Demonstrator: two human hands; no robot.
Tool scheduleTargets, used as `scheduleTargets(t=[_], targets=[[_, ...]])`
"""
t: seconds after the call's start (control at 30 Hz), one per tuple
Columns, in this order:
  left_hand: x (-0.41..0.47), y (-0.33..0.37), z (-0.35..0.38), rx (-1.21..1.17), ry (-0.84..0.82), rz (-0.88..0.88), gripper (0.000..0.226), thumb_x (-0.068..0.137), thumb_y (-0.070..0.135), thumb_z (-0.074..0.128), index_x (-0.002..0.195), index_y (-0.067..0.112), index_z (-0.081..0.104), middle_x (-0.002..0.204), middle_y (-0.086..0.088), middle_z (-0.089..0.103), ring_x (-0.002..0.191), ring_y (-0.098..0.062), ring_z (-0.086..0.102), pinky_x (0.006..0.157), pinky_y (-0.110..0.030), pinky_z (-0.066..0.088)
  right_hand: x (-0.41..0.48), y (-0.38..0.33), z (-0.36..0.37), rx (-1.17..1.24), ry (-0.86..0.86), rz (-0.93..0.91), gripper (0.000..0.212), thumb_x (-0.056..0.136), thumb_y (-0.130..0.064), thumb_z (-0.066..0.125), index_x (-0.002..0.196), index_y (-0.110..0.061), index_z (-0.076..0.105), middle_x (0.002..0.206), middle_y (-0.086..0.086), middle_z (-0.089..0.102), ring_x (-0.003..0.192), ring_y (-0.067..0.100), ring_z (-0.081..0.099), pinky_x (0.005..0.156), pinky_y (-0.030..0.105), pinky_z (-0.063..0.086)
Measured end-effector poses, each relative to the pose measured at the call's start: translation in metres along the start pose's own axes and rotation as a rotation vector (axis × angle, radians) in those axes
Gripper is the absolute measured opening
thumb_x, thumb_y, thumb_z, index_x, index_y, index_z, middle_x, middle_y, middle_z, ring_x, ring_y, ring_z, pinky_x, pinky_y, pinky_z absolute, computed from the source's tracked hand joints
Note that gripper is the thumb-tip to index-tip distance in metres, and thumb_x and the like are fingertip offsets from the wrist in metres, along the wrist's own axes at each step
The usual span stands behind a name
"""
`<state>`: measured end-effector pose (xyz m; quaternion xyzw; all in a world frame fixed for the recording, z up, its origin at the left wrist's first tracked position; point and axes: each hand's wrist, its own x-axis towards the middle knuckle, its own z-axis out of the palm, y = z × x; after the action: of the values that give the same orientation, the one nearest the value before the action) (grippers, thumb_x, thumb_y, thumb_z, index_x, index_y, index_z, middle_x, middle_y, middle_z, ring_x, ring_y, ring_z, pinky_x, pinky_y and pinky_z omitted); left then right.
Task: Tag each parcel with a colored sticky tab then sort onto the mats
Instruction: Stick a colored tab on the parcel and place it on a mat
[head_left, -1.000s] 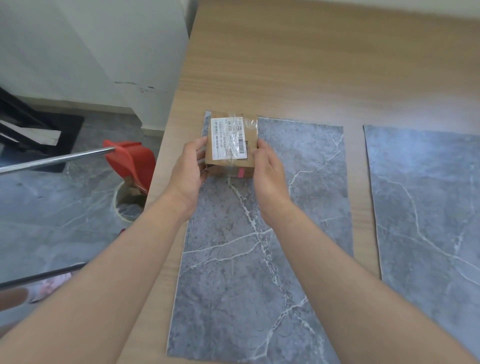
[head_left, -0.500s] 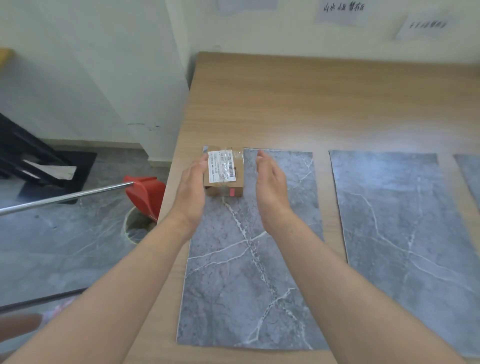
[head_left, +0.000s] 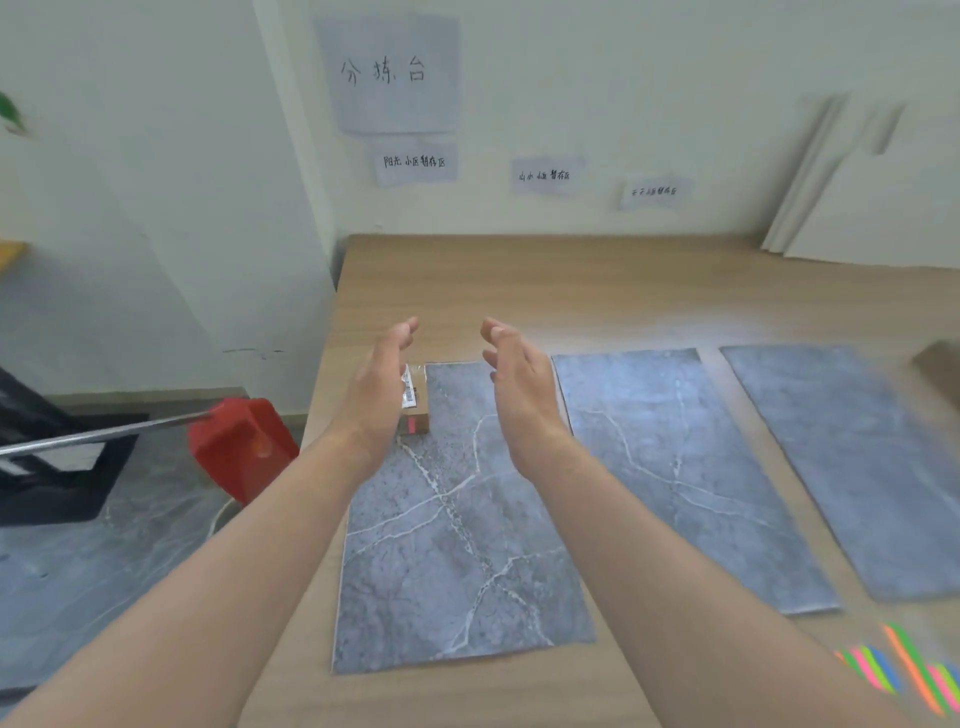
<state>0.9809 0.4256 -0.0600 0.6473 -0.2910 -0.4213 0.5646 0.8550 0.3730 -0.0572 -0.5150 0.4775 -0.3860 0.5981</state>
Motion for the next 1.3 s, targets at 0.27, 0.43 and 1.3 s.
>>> scheduleTargets(t=[0.27,0.43,1.3], targets=[[-0.058,0.054,0.04,-0.038,-0.059,0.118,0.05,0.096,0.055,0.035,0.14,0.038,0.054,0.145,0.015,0.05,0.137,-0.017,0.043,0.121,-0.044,0.026,-0.052,-0.058,-0.047,0.034,0.039,-0.1,0.044,0.099,-0.038,0.048,0.136,-0.019,0.064,0.139,-0.008,0.062,0.133,0.013,0.054,0.118,0.039,0.038],[-0.092,0.067,0.072,-0.05,-0.055,0.149,0.045,0.104,0.045,0.032,0.144,0.033,0.05,0.151,0.01,0.045,0.143,-0.02,0.037,0.122,-0.043,0.025,-0.068,-0.068,-0.081,0.049,0.01,-0.149,0.045,0.097,-0.039,0.048,0.135,-0.02,0.064,0.139,-0.009,0.062,0.133,0.013,0.054,0.118,0.04,0.038],[-0.219,-0.021,0.246,-0.018,-0.133,0.044,0.051,0.102,0.054,0.027,0.143,0.033,0.051,0.147,0.013,0.048,0.136,-0.019,0.043,0.118,-0.04,0.031,-0.162,-0.002,-0.287,0.052,0.055,-0.011,0.038,0.107,-0.028,0.043,0.137,-0.019,0.064,0.136,-0.008,0.064,0.124,0.011,0.06,0.109,0.035,0.047]])
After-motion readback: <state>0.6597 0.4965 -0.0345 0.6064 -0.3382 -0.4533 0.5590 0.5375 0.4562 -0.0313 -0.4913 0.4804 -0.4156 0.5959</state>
